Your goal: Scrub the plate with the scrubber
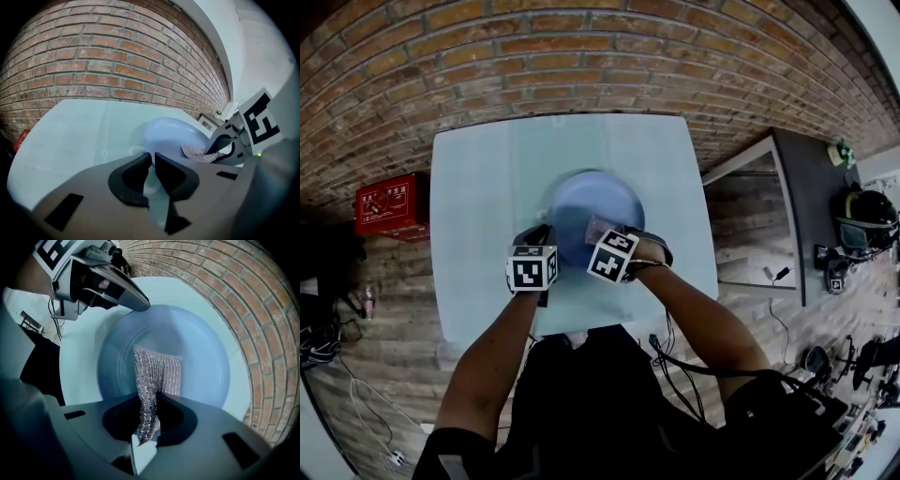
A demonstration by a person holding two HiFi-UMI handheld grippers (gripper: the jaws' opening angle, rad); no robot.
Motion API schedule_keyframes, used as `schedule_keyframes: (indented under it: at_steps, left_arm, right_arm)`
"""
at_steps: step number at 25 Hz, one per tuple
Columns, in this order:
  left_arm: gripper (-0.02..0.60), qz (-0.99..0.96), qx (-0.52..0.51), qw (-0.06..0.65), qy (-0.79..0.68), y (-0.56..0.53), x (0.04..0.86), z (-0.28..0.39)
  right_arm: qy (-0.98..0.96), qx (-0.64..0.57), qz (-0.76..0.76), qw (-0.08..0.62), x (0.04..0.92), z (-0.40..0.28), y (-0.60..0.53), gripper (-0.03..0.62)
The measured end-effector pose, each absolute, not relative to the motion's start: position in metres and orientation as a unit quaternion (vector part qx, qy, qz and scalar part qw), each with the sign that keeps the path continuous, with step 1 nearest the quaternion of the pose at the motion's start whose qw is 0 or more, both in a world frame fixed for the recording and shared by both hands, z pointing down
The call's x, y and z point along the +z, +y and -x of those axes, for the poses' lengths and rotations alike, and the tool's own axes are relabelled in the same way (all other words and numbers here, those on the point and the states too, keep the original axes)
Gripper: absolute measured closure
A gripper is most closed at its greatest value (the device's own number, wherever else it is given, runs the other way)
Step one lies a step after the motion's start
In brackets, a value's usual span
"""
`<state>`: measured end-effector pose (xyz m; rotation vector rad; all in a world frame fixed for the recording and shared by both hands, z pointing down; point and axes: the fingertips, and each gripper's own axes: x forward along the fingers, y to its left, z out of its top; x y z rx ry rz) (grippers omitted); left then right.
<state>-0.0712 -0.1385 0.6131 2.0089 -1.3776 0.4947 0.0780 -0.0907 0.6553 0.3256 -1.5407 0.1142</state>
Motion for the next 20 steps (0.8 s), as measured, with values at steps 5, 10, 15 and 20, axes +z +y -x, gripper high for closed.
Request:
schedule_keyframes:
  at_steps: [5, 10, 15, 20]
  left_arm:
    - [0.529, -0.77, 0.187, 0.324, -0.518, -0.138, 0.613, 0.072]
    - [0.529, -0.774, 0.188, 0.318, -0.514, -0.136, 0.611, 0.071]
    - [0.529, -0.785, 0.196, 0.307, -0.501, -0.135, 0.611, 0.069]
    - [0.532, -0.794, 0.189, 0.308, -0.489, -0.134, 0.604, 0.069]
  right_arm:
    - [-0.703, 0.074, -0.135, 0.695, 0.656, -0.064, -0.074, 0.523]
    - [-0.717, 0.094, -0.13, 0.679, 0.653, -0.045, -0.062, 0.522]
    - [-0.728, 0.107, -0.135, 0.664, 0.651, -0.035, -0.06, 0.522]
    - [-0.746, 0.136, -0.152, 0.634, 0.653, -0.034, -0.064, 0.519]
